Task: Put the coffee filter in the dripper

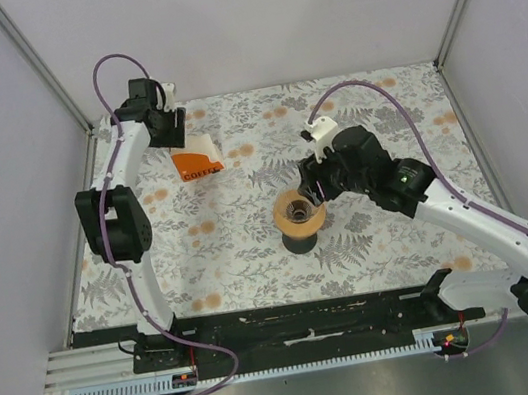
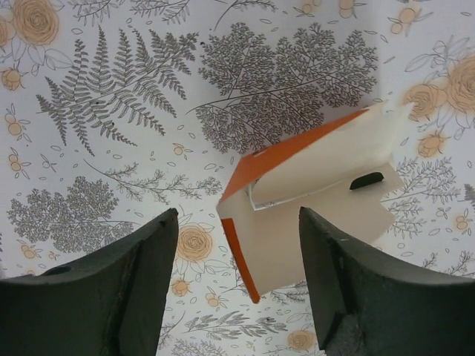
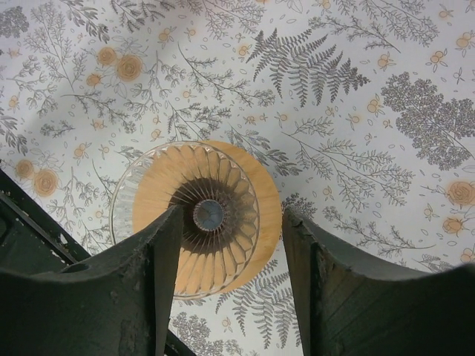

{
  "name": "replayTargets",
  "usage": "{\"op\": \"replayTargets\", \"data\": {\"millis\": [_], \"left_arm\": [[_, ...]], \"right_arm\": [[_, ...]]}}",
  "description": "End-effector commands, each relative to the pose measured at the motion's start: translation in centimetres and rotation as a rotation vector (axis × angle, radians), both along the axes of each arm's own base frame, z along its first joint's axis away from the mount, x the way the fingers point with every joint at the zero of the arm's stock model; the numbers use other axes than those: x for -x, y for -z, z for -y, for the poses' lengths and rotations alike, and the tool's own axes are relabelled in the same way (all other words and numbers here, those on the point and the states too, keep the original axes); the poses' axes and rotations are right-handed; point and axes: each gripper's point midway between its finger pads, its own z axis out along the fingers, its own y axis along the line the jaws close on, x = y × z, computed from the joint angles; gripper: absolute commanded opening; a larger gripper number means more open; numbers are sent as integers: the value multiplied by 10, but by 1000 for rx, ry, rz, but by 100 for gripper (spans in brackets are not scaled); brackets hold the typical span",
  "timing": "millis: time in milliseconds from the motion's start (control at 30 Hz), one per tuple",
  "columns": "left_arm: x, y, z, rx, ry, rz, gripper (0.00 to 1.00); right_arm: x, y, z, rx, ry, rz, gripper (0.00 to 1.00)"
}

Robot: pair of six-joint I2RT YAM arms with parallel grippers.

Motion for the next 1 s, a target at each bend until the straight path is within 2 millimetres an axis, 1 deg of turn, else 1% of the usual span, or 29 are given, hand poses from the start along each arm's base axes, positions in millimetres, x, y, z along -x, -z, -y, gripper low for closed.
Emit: {"op": "replayTargets", "data": {"millis": [0, 100, 133, 167, 200, 233, 300, 367, 400, 467, 533, 567, 600, 633, 667, 767, 800, 833, 867, 900, 933, 967], "left_arm": [[-15, -10, -12, -13, -10, 38, 67], [-10, 2, -2, 46, 39, 3, 39], [-7, 3, 1, 65, 58, -6, 29], [-3, 2, 6, 85, 80, -11, 19], [3, -2, 8, 95, 98, -12, 5], [8, -7, 9, 103, 112, -9, 2], [22, -26, 9, 111, 142, 18, 2], [44, -57, 15, 137, 178, 65, 2], [56, -67, 18, 155, 195, 72, 2], [80, -92, 25, 187, 220, 101, 2], [104, -117, 30, 209, 241, 144, 2], [113, -123, 29, 212, 237, 156, 2], [122, -130, 27, 208, 231, 170, 2], [130, -134, 26, 207, 230, 174, 2], [138, -142, 27, 208, 238, 188, 2], [158, -157, 29, 223, 250, 207, 2], [163, -160, 30, 231, 253, 210, 2], [167, -165, 30, 234, 257, 224, 2], [171, -169, 31, 241, 260, 232, 2], [174, -174, 31, 244, 259, 246, 2], [177, -177, 32, 250, 262, 254, 2], [179, -179, 33, 254, 265, 258, 2]], "right_arm": [[4, -38, 6, -52, 0, 80, 63], [7, -45, 9, -62, -3, 100, 64], [7, -48, 10, -62, -4, 109, 64], [10, -51, 6, -71, -38, 113, 64], [12, -57, 5, -78, -50, 124, 64], [13, -62, 4, -82, -69, 136, 64], [14, -75, 1, -92, -100, 169, 64], [13, -93, -4, -113, -130, 210, 64], [13, -103, -9, -129, -151, 229, 64], [17, -121, -27, -181, -215, 258, 62], [16, -131, -51, -212, -270, 270, 62], [15, -134, -62, -217, -283, 271, 62], [9, -136, -73, -213, -280, 268, 61], [6, -143, -83, -220, -281, 275, 60], [2, -142, -94, -216, -286, 268, 59], [-5, -139, -128, -209, -319, 252, 59], [-7, -141, -135, -212, -325, 254, 59], [-9, -135, -145, -205, -335, 240, 59], [-11, -133, -151, -205, -340, 234, 59], [-14, -131, -155, -207, -337, 225, 55], [-16, -127, -159, -206, -336, 215, 48], [-17, -126, -160, -208, -338, 208, 42]]}}
